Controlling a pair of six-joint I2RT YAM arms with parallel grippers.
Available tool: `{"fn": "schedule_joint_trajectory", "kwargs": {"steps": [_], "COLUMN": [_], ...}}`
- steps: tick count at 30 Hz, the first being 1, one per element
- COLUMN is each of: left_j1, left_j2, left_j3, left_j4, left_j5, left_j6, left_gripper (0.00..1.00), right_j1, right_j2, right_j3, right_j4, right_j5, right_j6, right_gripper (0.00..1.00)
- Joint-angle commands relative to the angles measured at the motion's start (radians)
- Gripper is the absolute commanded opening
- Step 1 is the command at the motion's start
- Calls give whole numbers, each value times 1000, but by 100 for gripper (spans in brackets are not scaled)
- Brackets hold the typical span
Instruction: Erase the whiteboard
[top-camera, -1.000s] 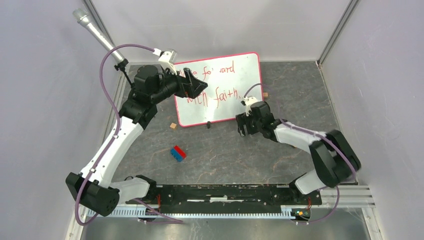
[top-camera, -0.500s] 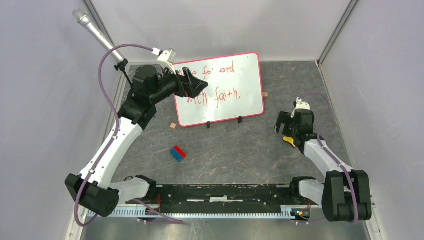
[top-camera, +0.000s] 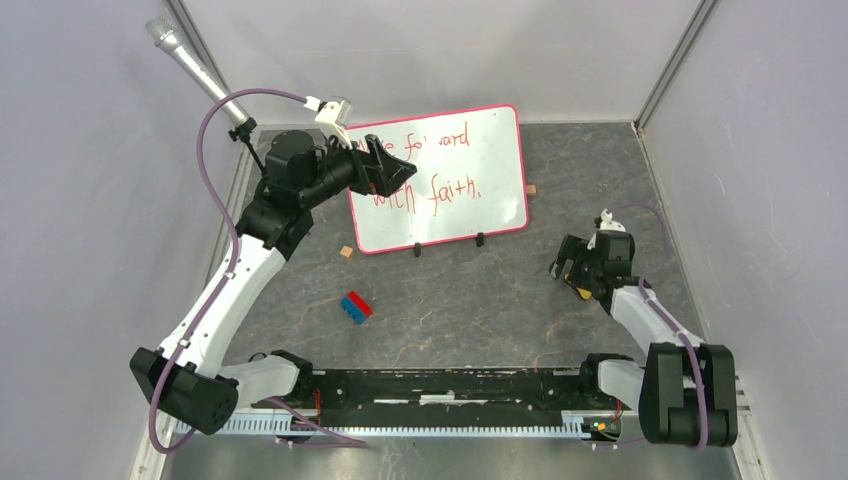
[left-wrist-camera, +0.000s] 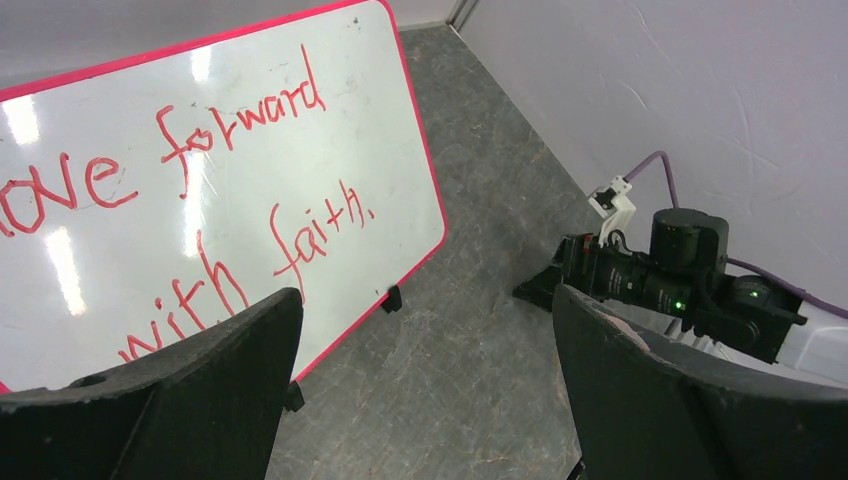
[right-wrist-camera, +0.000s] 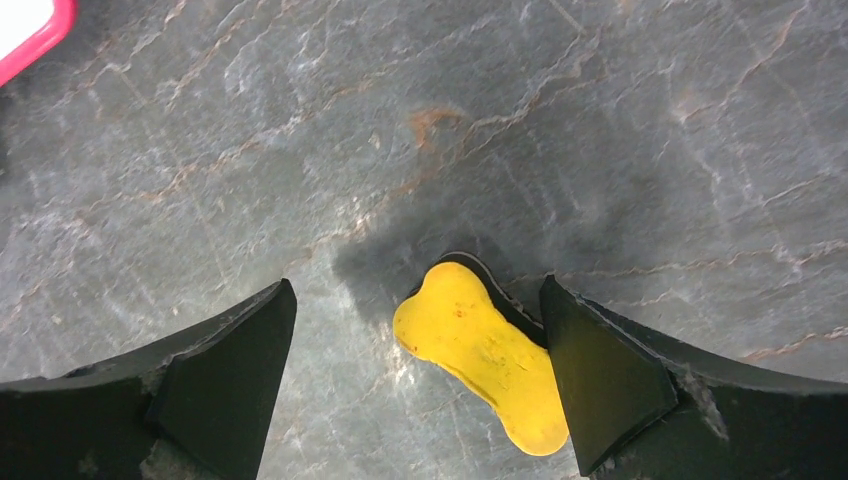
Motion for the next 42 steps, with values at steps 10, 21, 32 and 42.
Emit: {"fn": "schedule_joint_trajectory", "kwargs": {"steps": [10, 21, 32, 42], "left_j1": [-7, -23, -32, -34], "left_j2": [-17, -11, -15, -7], "left_j3": [-12, -13, -15, -18], "left_j4": [57, 57, 57, 57], "left_j5": [24, 21, 14, 11], "left_j6": [-37, -29, -20, -16], "left_gripper": [100, 100, 100, 100], "right_j1": [107, 334, 335, 381], "right_j2": [-239, -265, -256, -369], "right_j3": [-123, -62, -48, -75], "right_j4": [-125, -246, -335, -357], "right_j5": [-46, 136, 144, 45], "right_j6": [81, 145, 125, 155], "right_gripper": [99, 98, 98, 79]}}
